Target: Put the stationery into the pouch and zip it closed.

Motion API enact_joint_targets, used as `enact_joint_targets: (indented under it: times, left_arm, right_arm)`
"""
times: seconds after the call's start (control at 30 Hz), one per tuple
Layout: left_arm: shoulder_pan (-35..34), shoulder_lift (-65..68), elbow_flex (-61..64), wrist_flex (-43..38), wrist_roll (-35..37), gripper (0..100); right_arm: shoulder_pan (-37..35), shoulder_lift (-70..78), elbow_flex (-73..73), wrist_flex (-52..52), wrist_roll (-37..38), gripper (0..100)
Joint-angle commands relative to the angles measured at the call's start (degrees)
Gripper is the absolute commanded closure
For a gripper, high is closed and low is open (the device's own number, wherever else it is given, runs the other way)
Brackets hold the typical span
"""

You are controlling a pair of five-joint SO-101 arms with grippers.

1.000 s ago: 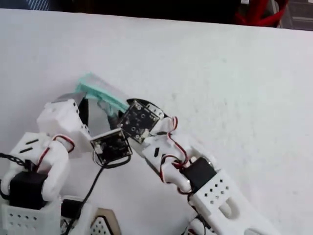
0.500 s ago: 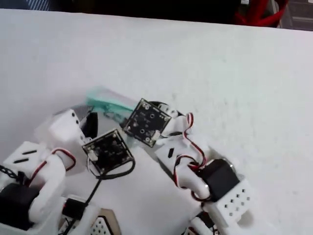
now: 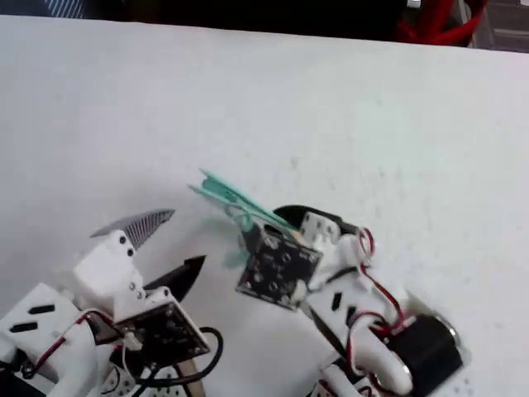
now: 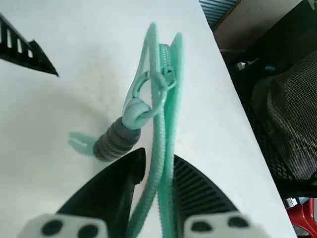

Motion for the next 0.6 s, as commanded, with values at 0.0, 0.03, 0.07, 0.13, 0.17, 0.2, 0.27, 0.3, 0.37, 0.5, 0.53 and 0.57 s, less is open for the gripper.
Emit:
enact_joint_targets:
  times: [0.0, 0.03, 0.07, 0.13, 0.17, 0.2, 0.27, 0.3, 0.37, 0.5, 0.53, 0.57]
  left_arm:
    - [0.40, -6.73, 6.07, -4.57, 0.44, 74]
    - [0.40, -8.31, 7.56, -5.45, 0.44, 74]
    - [0.48, -9.45, 8.62, -6.07, 0.44, 74]
    - [0.84, -10.77, 9.23, -6.33, 0.70, 74]
    - [0.84, -11.03, 9.14, -6.33, 0.79, 74]
    - [0.92, -11.03, 9.14, -6.33, 0.79, 74]
    - [1.45, -11.03, 8.88, -6.15, 0.88, 74]
    - [2.59, -11.03, 8.79, -5.89, 0.97, 74]
    - [5.67, -11.12, 8.18, -4.84, 2.73, 74]
    - [12.97, -11.03, 6.42, -1.85, 3.43, 74]
    - [13.93, -11.12, 6.42, -1.67, 3.34, 74]
    - [14.46, -11.12, 6.59, -1.49, 3.34, 74]
  right_arm:
    - [0.22, -4.70, -3.60, 3.47, 2.55, 97.7]
    - [0.13, -5.76, -3.60, 4.88, 3.16, 97.7]
    - [0.13, -6.81, -3.60, 6.02, 3.78, 97.7]
    - [0.13, -8.48, -3.69, 7.60, 4.31, 97.7]
    - [-0.04, -9.27, -3.69, 8.48, 4.40, 97.7]
    - [-1.10, -9.89, -3.69, 9.27, 4.40, 97.7]
    - [-5.41, -10.86, -3.69, 11.47, 4.75, 97.7]
    - [-7.60, -11.21, -3.69, 12.88, 5.19, 97.7]
    - [-11.21, -11.38, -3.69, 14.11, 5.27, 97.7]
    - [-12.53, -11.56, -3.78, 12.70, 5.54, 97.7]
    - [-12.53, -11.56, -4.13, 12.18, 5.54, 97.7]
    - [-12.62, -11.56, -5.01, 12.18, 5.54, 97.7]
